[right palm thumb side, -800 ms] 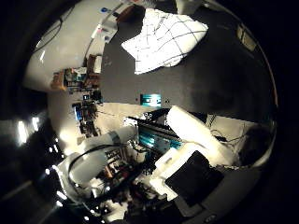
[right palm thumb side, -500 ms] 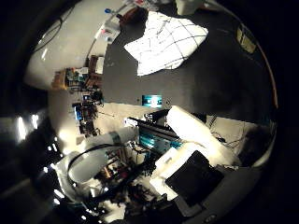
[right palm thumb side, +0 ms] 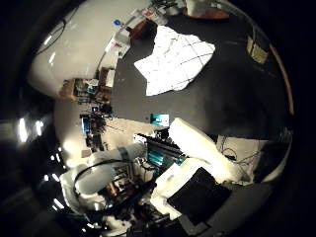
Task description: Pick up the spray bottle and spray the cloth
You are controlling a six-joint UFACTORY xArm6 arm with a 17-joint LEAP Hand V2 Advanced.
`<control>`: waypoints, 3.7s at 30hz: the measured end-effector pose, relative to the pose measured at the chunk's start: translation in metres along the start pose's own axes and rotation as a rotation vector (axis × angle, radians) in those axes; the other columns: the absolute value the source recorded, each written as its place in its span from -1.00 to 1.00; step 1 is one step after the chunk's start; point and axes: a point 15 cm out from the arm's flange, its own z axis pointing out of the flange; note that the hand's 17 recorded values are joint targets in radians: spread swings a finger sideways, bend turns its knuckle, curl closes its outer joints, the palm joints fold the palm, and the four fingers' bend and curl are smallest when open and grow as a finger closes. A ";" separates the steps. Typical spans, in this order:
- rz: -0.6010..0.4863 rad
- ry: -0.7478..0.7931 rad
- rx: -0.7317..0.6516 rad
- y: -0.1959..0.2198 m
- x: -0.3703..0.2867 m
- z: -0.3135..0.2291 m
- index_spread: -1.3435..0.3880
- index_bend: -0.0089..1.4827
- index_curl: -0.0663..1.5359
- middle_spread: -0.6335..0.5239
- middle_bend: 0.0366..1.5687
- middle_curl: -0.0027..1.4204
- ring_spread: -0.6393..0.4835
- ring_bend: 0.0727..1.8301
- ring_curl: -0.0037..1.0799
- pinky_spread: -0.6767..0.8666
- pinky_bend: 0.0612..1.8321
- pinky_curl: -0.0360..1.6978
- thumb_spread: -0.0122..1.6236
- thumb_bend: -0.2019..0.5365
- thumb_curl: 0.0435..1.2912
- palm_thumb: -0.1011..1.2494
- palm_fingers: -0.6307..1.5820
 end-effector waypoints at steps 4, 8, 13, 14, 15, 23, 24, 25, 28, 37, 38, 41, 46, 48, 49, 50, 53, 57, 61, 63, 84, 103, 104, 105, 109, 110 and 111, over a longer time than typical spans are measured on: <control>0.018 -0.037 0.062 -0.007 0.008 -0.010 0.20 -0.75 -0.48 0.16 -0.75 -0.50 0.31 -0.63 -0.51 0.25 -0.65 -0.67 0.50 -0.50 -0.65 0.07 -0.11; 0.045 -0.069 0.099 -0.010 0.020 -0.017 0.19 -0.75 -0.49 0.13 -0.75 -0.49 0.30 -0.62 -0.51 0.24 -0.66 -0.67 0.50 -0.50 -0.65 0.07 -0.09; 0.064 -0.092 0.131 -0.012 0.030 -0.022 0.18 -0.75 -0.49 0.10 -0.73 -0.48 0.28 -0.61 -0.51 0.22 -0.68 -0.67 0.50 -0.50 -0.65 0.07 -0.07; 0.072 -0.095 0.137 -0.012 0.034 -0.023 0.18 -0.75 -0.49 0.10 -0.73 -0.48 0.28 -0.61 -0.51 0.22 -0.68 -0.67 0.50 -0.50 -0.65 0.07 -0.07; 0.080 -0.097 0.142 -0.012 0.037 -0.024 0.18 -0.75 -0.49 0.10 -0.73 -0.48 0.28 -0.61 -0.51 0.22 -0.68 -0.67 0.50 -0.50 -0.65 0.07 -0.06; 0.120 -0.131 0.182 -0.012 0.052 -0.030 0.18 -0.75 -0.50 0.09 -0.72 -0.47 0.27 -0.60 -0.52 0.22 -0.67 -0.67 0.49 -0.49 -0.65 0.09 -0.05; 0.126 -0.135 0.189 -0.012 0.055 -0.031 0.17 -0.75 -0.49 0.09 -0.72 -0.47 0.27 -0.60 -0.52 0.22 -0.67 -0.67 0.49 -0.49 -0.65 0.09 -0.05; 0.132 -0.140 0.196 -0.013 0.057 -0.032 0.17 -0.75 -0.49 0.09 -0.72 -0.46 0.27 -0.60 -0.52 0.22 -0.67 -0.67 0.49 -0.50 -0.64 0.09 -0.05; 0.148 -0.165 0.226 -0.015 0.061 -0.035 0.18 -0.75 -0.49 0.06 -0.69 -0.45 0.25 -0.59 -0.52 0.22 -0.69 -0.68 0.49 -0.50 -0.64 0.09 -0.04; 0.216 -0.266 0.288 -0.015 0.069 -0.025 0.18 -0.75 -0.48 0.05 -0.70 -0.44 0.24 -0.59 -0.52 0.21 -0.68 -0.68 0.49 -0.50 -0.64 0.09 -0.04; 0.222 -0.272 0.301 -0.015 0.072 -0.026 0.18 -0.75 -0.48 0.05 -0.71 -0.45 0.24 -0.58 -0.52 0.21 -0.67 -0.68 0.49 -0.50 -0.64 0.09 -0.04; 0.248 -0.291 0.333 -0.016 0.079 -0.028 0.20 -0.75 -0.49 0.08 -0.72 -0.45 0.24 -0.57 -0.52 0.21 -0.65 -0.68 0.49 -0.50 -0.64 0.09 -0.06; 0.298 -0.317 0.360 -0.012 0.090 -0.022 0.23 -0.76 -0.50 0.11 -0.72 -0.44 0.26 -0.55 -0.51 0.21 -0.63 -0.67 0.49 -0.50 -0.64 0.09 -0.08; 0.316 -0.314 0.368 -0.010 0.096 -0.023 0.23 -0.76 -0.51 0.11 -0.71 -0.43 0.26 -0.54 -0.51 0.21 -0.62 -0.67 0.49 -0.50 -0.64 0.09 -0.09; 0.322 -0.316 0.373 -0.010 0.098 -0.023 0.23 -0.76 -0.51 0.11 -0.72 -0.43 0.26 -0.54 -0.51 0.21 -0.62 -0.67 0.49 -0.50 -0.64 0.09 -0.09; 0.334 -0.322 0.384 -0.010 0.101 -0.024 0.23 -0.76 -0.51 0.12 -0.71 -0.43 0.26 -0.54 -0.51 0.22 -0.62 -0.67 0.49 -0.50 -0.64 0.09 -0.09; 0.357 -0.333 0.423 -0.011 0.109 -0.029 0.23 -0.76 -0.50 0.12 -0.71 -0.43 0.26 -0.53 -0.51 0.22 -0.61 -0.67 0.49 -0.50 -0.64 0.09 -0.09; 0.396 -0.377 0.477 -0.011 0.115 -0.026 0.23 -0.75 -0.50 0.07 -0.71 -0.43 0.24 -0.51 -0.50 0.21 -0.61 -0.67 0.50 -0.49 -0.63 0.12 -0.07; 0.433 -0.394 0.533 -0.009 0.128 -0.029 0.23 -0.76 -0.50 0.06 -0.70 -0.42 0.23 -0.49 -0.50 0.19 -0.60 -0.67 0.51 -0.49 -0.63 0.14 -0.08; 0.446 -0.393 0.550 -0.007 0.133 -0.031 0.25 -0.78 -0.51 0.09 -0.74 -0.43 0.25 -0.49 -0.49 0.20 -0.55 -0.66 0.51 -0.49 -0.63 0.14 -0.13; 0.555 -0.442 0.677 0.005 0.197 -0.037 0.33 -0.77 -0.58 0.41 -0.79 -0.55 0.45 -0.56 -0.52 0.35 -0.41 -0.63 0.44 -0.53 -0.62 -0.06 -0.41; 0.540 -0.581 0.812 -0.020 0.224 -0.041 0.34 -0.77 -0.57 0.41 -0.79 -0.54 0.45 -0.61 -0.54 0.34 -0.51 -0.63 0.44 -0.50 -0.64 -0.06 -0.37; 0.544 -0.586 0.811 -0.020 0.227 -0.039 0.34 -0.77 -0.57 0.41 -0.80 -0.54 0.45 -0.61 -0.54 0.33 -0.51 -0.63 0.44 -0.50 -0.64 -0.05 -0.37; 0.545 -0.588 0.812 -0.021 0.229 -0.039 0.34 -0.77 -0.56 0.41 -0.80 -0.55 0.44 -0.61 -0.54 0.33 -0.51 -0.63 0.44 -0.50 -0.64 -0.05 -0.36; 0.551 -0.608 0.809 -0.024 0.239 -0.036 0.33 -0.77 -0.56 0.40 -0.80 -0.55 0.43 -0.62 -0.53 0.33 -0.51 -0.63 0.44 -0.50 -0.64 -0.03 -0.36; 0.553 -0.614 0.808 -0.023 0.240 -0.035 0.33 -0.77 -0.56 0.40 -0.80 -0.55 0.43 -0.62 -0.53 0.33 -0.52 -0.63 0.44 -0.50 -0.64 -0.03 -0.36; 0.554 -0.623 0.807 -0.023 0.240 -0.034 0.33 -0.77 -0.56 0.40 -0.80 -0.55 0.42 -0.62 -0.53 0.33 -0.52 -0.63 0.44 -0.50 -0.64 -0.03 -0.36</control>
